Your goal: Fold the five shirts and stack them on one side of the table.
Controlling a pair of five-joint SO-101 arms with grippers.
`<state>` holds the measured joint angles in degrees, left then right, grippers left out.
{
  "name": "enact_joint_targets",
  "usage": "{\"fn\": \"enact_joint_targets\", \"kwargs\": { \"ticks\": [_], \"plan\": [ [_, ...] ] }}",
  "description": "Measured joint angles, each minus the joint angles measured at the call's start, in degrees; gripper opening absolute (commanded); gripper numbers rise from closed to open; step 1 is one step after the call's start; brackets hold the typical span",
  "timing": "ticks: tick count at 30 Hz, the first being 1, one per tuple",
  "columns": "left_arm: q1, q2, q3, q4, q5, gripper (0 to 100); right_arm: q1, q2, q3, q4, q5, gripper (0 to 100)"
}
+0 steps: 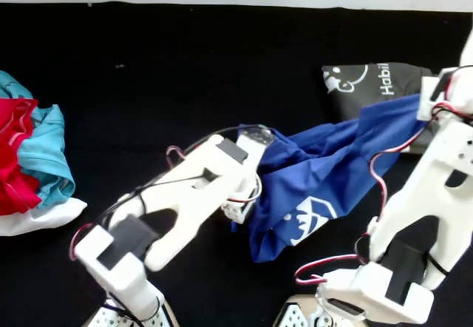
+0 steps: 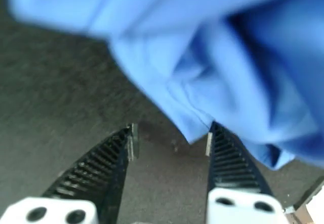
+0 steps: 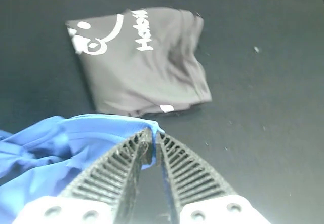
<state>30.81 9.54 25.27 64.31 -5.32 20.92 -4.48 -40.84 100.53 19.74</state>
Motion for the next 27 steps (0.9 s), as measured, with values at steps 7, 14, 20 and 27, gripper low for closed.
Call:
{"fn": "enact_joint_targets", "kwargs": {
  "ticks": [7,14,20,27],
  "plan": [
    [0.44,3.78,-6.59,2.37,-0.09,22,-3.87,-0.7,0.0,0.0,0.0,0.6],
    [0.44,5.89,-8.79,2.99,-0.09,22,-3.87,-0.7,0.0,0.0,0.0,0.6],
    [3.69,7.65,-10.02,3.43,-0.09,10,-3.87,-0.7,0.0,0.0,0.0,0.6],
    [5.01,6.15,-10.11,3.78,0.0,1,-3.87,-0.7,0.0,0.0,0.0,0.6]
  ]
}}
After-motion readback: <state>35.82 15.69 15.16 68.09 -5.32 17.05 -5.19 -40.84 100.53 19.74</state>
